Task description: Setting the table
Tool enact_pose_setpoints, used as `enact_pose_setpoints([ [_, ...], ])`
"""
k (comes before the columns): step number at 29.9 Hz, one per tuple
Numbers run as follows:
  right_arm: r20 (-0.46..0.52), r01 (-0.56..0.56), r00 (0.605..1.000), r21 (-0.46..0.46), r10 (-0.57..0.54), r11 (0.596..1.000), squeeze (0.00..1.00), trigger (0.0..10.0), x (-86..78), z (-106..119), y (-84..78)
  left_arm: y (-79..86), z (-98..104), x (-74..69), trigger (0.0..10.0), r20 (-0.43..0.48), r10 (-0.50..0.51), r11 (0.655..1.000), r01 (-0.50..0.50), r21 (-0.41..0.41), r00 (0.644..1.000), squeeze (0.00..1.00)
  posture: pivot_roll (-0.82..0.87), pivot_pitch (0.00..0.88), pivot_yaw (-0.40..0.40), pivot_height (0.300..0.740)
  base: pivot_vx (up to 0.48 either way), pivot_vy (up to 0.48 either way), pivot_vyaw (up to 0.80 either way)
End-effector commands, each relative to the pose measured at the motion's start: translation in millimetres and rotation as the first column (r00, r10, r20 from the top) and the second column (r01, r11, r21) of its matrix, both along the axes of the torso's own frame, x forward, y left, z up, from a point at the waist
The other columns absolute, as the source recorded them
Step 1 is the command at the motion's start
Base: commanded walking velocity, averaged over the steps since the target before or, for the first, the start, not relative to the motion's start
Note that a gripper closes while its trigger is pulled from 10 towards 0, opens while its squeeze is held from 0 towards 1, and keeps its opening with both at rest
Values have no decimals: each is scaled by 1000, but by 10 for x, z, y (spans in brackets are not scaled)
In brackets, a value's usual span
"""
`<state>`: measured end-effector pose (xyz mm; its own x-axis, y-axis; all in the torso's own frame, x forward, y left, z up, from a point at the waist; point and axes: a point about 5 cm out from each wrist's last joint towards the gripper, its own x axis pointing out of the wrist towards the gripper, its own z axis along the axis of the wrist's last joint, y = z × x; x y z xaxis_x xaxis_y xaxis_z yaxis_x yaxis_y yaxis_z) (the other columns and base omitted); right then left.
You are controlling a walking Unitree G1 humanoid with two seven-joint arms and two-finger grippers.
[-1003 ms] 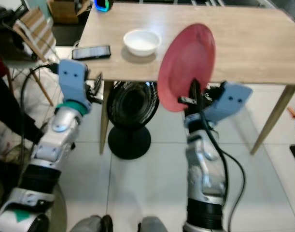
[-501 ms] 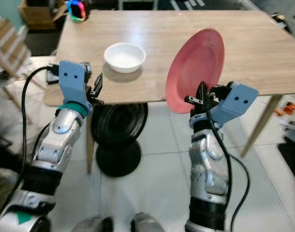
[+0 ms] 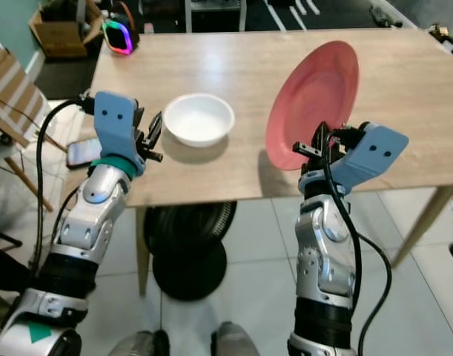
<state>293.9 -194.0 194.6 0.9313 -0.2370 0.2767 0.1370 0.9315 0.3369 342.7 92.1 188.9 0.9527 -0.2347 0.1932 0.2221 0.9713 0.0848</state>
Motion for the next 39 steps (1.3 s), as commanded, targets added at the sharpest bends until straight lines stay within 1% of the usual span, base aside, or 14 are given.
enact_pose_setpoints([
  [1, 0, 12, 1000, -7, -12, 1000, 0, 10000, -16, -12, -11, -19, -18, -27, 10000, 0, -19, 1000, 19, -2, 1000, 0, -136, 0, 76, 740, 0, 0, 0],
  [13, -2, 17, 1000, 9, -17, 1000, 0, 10000, 2, -29, -15, -26, 6, -33, 10000, 1, -35, 999, 35, -34, 999, 0, -129, 5, 77, 740, 0, 0, 0],
  [17, 1, 33, 999, 54, -33, 998, 0, 10000, 37, -42, -46, -14, 23, -35, 10000, -8, -43, 997, 42, -67, 999, 0, -122, 11, 78, 740, 0, 0, 0],
  [20, -40, 69, 997, 154, -63, 986, 0, 10000, 134, -133, -132, 11, 77, -54, 10000, -16, -78, 989, 76, -124, 997, 0, -111, 21, 78, 740, 0, 0, 0],
  [21, -40, 69, 997, 154, -63, 986, 0, 10000, 134, -133, -132, 11, 77, -54, 10000, -16, -78, 989, 76, -124, 997, 0, -111, 21, 78, 740, 0, 0, 0],
  [23, -57, 84, 996, 181, -75, 980, 0, 10000, 158, -168, -166, 13, 102, -69, 10000, -15, -100, 985, 97, -140, 995, 0, -102, 28, 76, 740, 0, 0, 0],
  [25, -102, 118, 990, 235, -96, 965, 0, 10000, 215, -244, -252, 36, 160, -114, 10000, -29, -162, 970, 154, -190, 986, 0, -90, 37, 75, 740, 0, 0, 0],
  [32, -152, 131, 984, 257, -94, 957, 0, 10000, 268, -318, -294, 78, 214, -172, 10000, -50, -223, 946, 204, -251, 974, 0, -81, 43, 71, 740, 0, 0, 0],
  [33, -175, 99, 983, 260, -54, 961, 243, 10000, 294, -370, -245, 85, 187, -213, 10000, -69, -242, 943, 218, -252, 968, 0, -76, 50, 64, 740, 0, 0, 0],
  [35, -181, 87, 983, 261, -40, 961, 243, 10000, 302, -387, -226, 84, 170, -225, 10000, -77, -245, 943, 219, -250, 967, 0, -76, 50, 64, 740, 0, 0, 0],
  [36, -189, 78, 982, 262, -28, 962, 867, 10000, 312, -405, -206, 83, 149, -232, 10000, -86, -244, 943, 216, -252, 966, 0, -76, 51, 63, 740, 0, 0, 0],
  [37, -189, 78, 982, 262, -28, 962, 867, 10000, 312, -405, -206, 83, 149, -232, 10000, -86, -244, 943, 216, -252, 966, 0, -76, 51, 63, 740, 0, 0, 0],
  [38, -191, 72, 981, 264, -21, 962, 976, 10000, 319, -415, -190, 78, 133, -237, 10000, -91, -242, 944, 213, -252, 966, 0, -75, 52, 61, 740, 0, 0, 0],
  [39, -194, 65, 981, 260, -14, 963, 1000, 10000, 335, -422, -172, 74, 122, -244, 10000, -97, -242, 944, 210, -255, 966, 0, -74, 52, 59, 740, 0, 0, 0],
])
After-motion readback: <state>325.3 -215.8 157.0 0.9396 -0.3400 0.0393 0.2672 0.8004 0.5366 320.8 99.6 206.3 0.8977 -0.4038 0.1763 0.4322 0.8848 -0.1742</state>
